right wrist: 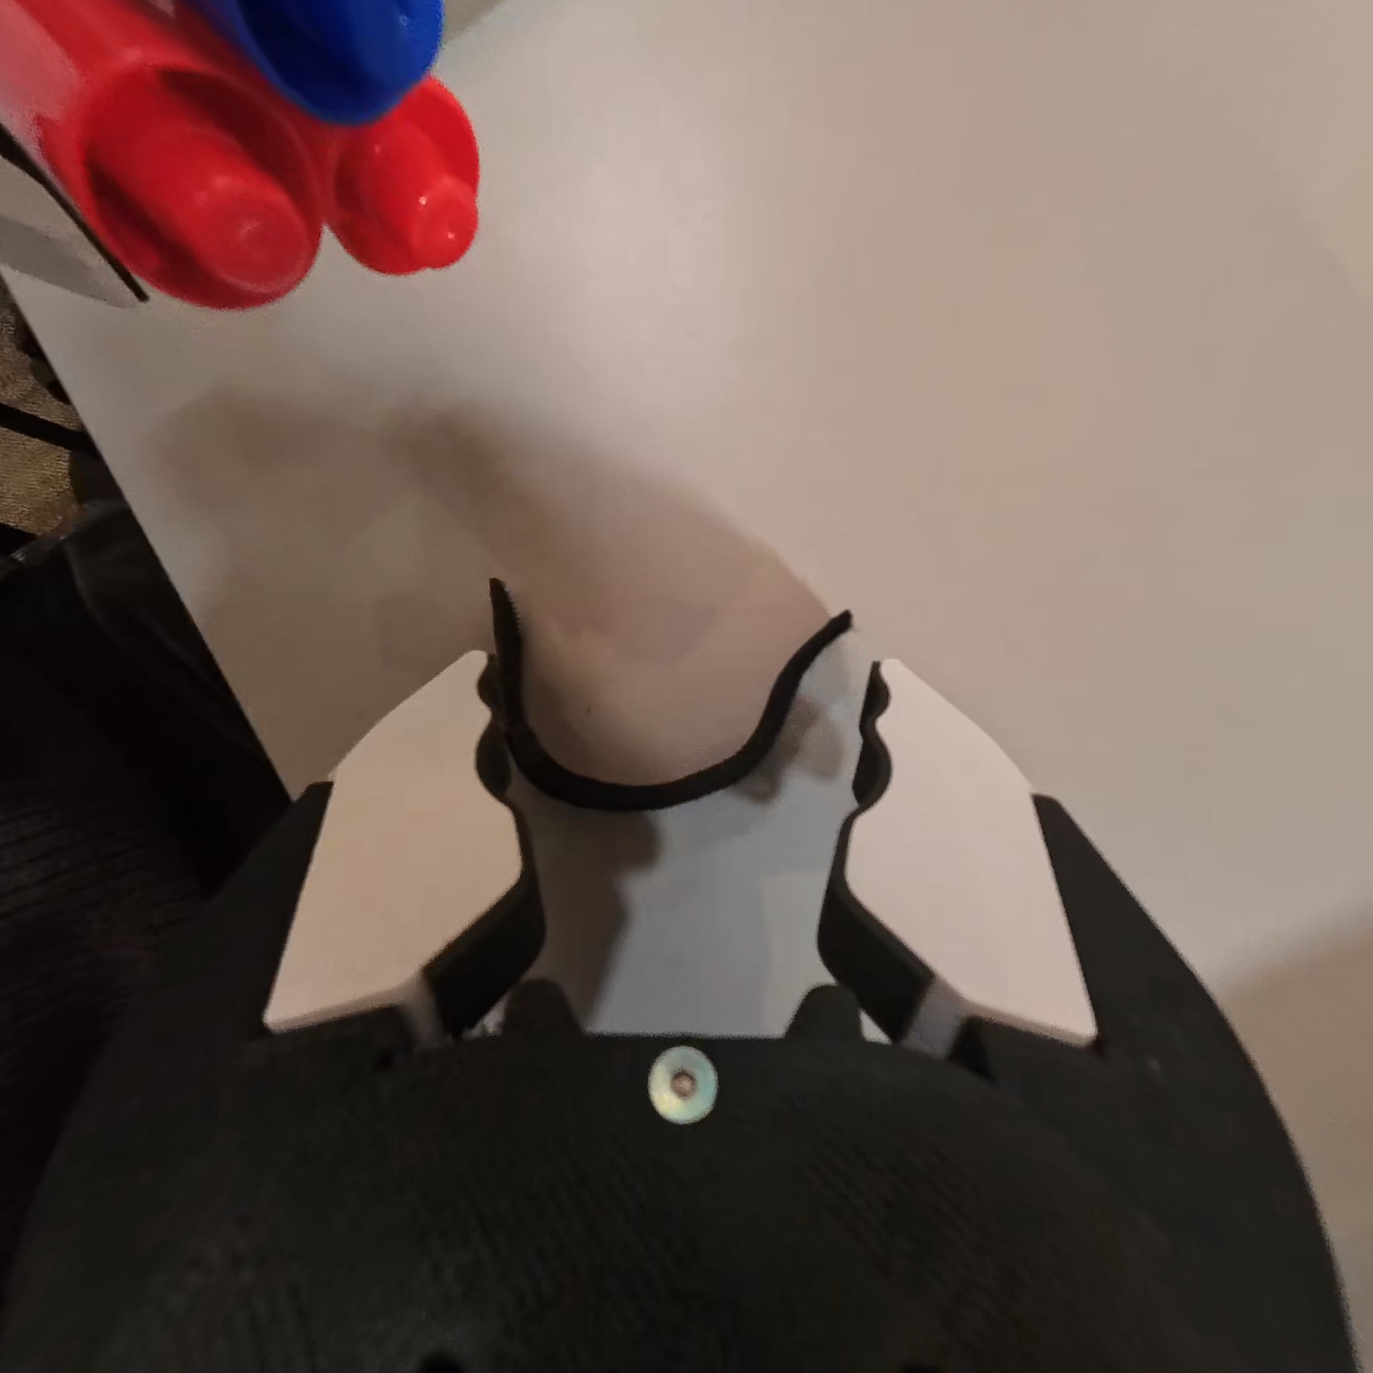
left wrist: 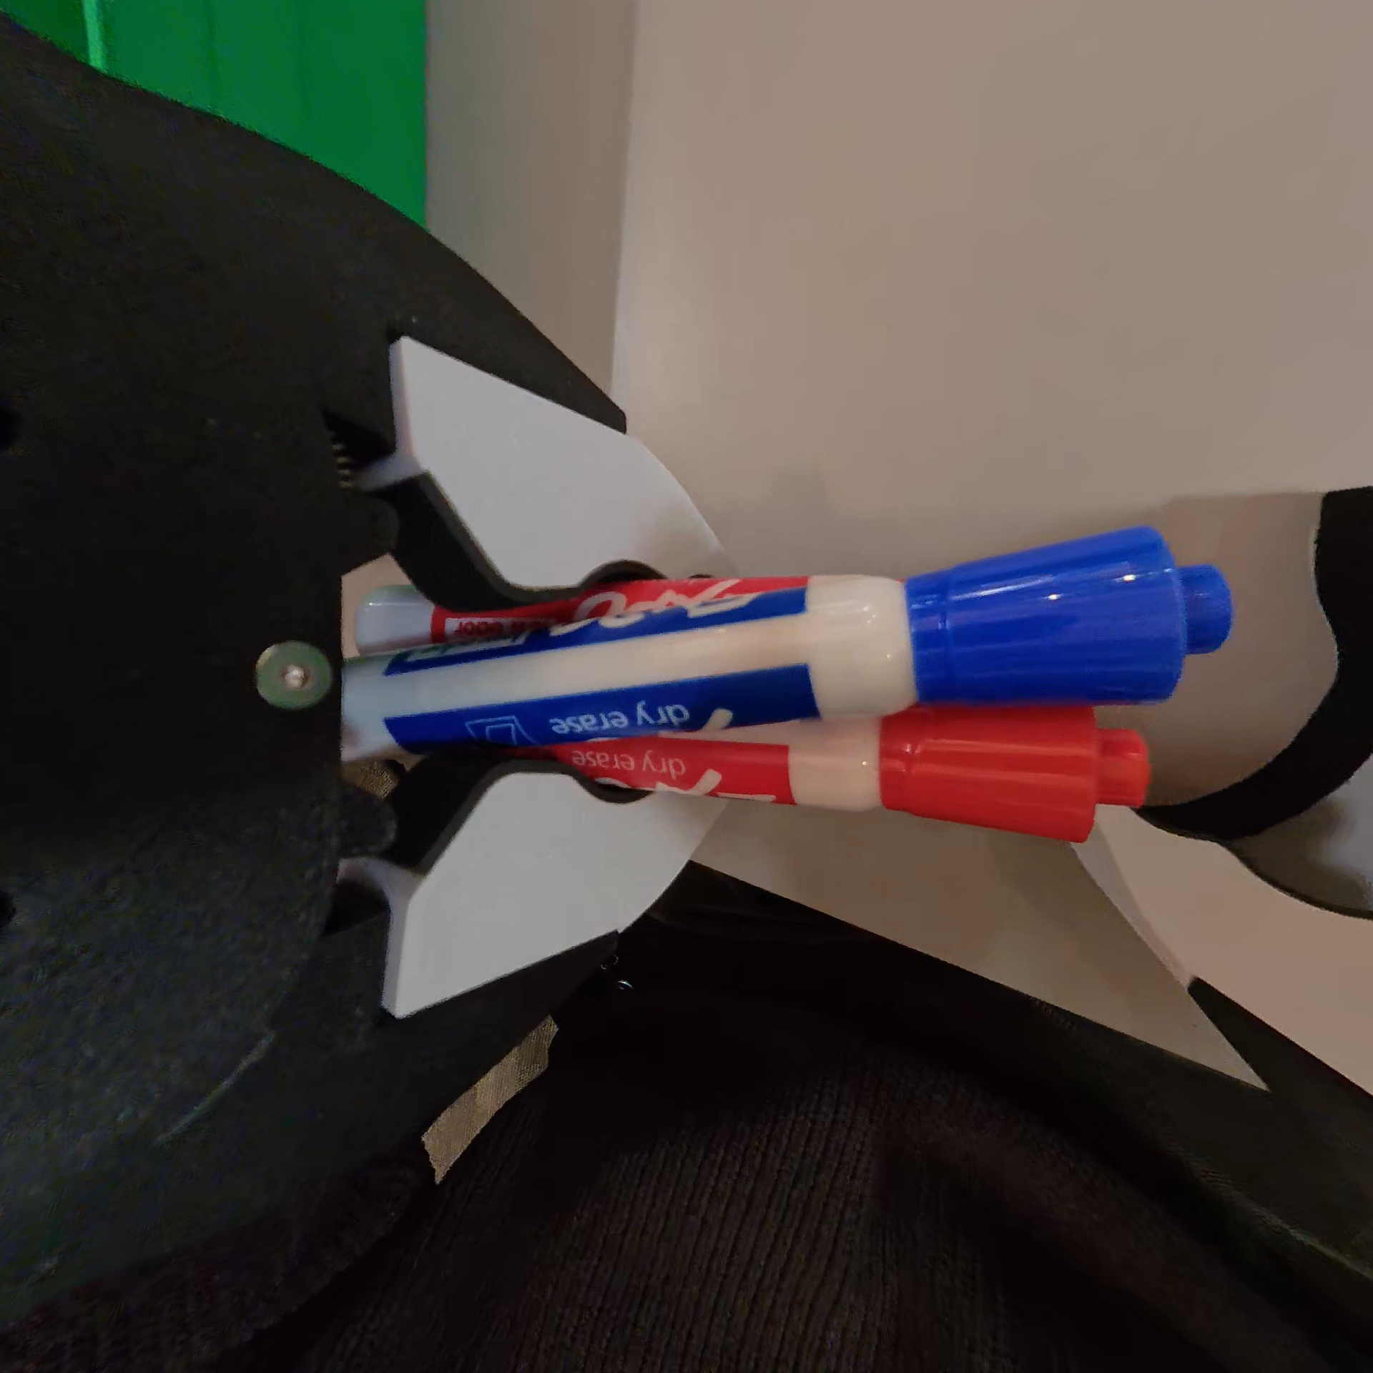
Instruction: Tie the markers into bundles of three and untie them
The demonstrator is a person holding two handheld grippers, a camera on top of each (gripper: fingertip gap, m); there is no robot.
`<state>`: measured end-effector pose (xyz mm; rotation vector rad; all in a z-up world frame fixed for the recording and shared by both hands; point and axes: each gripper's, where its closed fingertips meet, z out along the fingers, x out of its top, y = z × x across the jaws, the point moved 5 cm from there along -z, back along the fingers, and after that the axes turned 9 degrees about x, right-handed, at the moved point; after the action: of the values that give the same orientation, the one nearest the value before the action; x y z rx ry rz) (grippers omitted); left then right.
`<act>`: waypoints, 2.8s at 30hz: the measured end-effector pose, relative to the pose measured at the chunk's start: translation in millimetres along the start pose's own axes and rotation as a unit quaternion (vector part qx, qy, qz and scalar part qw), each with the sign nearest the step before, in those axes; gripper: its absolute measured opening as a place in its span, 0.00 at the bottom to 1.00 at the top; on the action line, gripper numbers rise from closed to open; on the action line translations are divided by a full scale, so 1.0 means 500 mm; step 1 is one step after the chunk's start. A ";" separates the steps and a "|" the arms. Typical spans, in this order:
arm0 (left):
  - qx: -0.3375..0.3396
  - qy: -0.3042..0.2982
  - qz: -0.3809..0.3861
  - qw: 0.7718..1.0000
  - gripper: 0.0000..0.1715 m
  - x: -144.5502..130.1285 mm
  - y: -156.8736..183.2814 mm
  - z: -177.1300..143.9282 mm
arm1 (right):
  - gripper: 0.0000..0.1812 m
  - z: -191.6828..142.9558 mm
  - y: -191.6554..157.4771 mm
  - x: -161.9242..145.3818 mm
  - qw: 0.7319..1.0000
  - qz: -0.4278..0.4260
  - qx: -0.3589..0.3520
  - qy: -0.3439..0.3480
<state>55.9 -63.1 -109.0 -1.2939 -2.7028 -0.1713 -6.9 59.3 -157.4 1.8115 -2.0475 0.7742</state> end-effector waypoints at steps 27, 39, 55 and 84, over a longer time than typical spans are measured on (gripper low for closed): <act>-0.013 -0.010 -0.009 1.000 0.25 -0.008 -0.005 0.015 | 0.25 -0.078 0.029 0.012 0.959 0.113 0.152 0.209; -0.017 -0.012 -0.013 1.000 0.25 -0.011 -0.008 0.019 | 0.39 -0.038 0.026 0.004 0.991 0.057 0.013 0.118; -0.014 -0.007 -0.018 1.000 0.25 -0.015 -0.013 0.013 | 0.12 -0.061 -0.007 -0.072 0.994 0.085 0.055 0.031; -0.002 0.003 -0.029 1.000 0.25 -0.026 -0.020 -0.008 | 0.26 -0.034 -0.073 0.010 0.957 -0.280 -0.001 0.075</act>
<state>56.4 -80.1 -107.6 -1.2141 -2.7381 -0.1860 25.7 62.9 -133.8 2.1057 -1.3299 0.7082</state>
